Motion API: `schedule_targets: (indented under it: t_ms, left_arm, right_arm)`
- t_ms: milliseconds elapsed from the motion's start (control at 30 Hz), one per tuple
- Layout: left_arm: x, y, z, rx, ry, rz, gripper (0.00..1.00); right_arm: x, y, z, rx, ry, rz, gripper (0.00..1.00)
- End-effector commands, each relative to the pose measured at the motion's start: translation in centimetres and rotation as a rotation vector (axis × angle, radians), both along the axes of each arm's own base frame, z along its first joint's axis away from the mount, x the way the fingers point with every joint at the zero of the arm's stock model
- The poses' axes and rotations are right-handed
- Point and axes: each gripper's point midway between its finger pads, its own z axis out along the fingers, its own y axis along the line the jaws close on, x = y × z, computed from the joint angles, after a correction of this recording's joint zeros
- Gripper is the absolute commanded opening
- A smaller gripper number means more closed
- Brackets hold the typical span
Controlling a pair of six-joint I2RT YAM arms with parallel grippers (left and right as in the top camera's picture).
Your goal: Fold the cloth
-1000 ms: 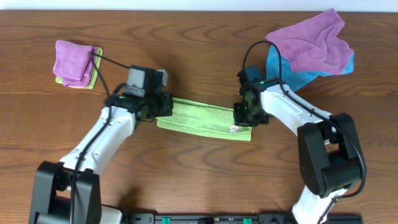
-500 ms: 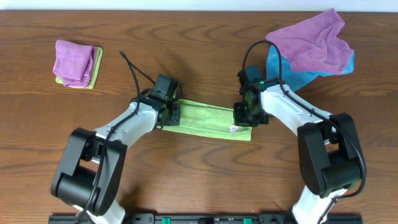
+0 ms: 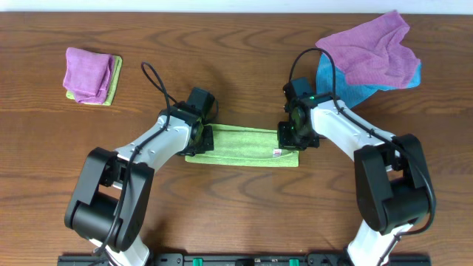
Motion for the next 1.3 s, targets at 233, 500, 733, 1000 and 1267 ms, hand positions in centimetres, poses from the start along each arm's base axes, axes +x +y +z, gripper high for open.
schedule_targets:
  t_ms: [233, 500, 733, 1000, 1267]
  left_arm:
    - [-3.2, 1.8, -2.9, 0.079, 0.122, 0.044, 0.06]
    - [-3.1, 1.7, -2.9, 0.076, 0.121, 0.044, 0.06]
    - [-3.0, 1.7, -2.9, 0.073, 0.116, 0.044, 0.06]
    - [-3.0, 1.5, -2.9, 0.063, 0.116, 0.044, 0.06]
    - [-3.1, 1.1, -2.9, 0.043, 0.123, 0.041, 0.06]
  right_arm:
    - [2.5, -0.8, 12.1, 0.115, -0.276, 0.048, 0.02]
    - [-1.7, -5.1, 11.9, 0.626, -0.227, -0.074, 0.73]
    - [-4.7, -2.4, 4.8, 0.744, -0.106, -0.134, 0.76]
    - [-4.5, -0.6, 0.8, 0.697, -0.026, -0.137, 0.77]
    - [-3.4, 1.9, 0.4, 0.71, -0.034, -0.117, 0.28]
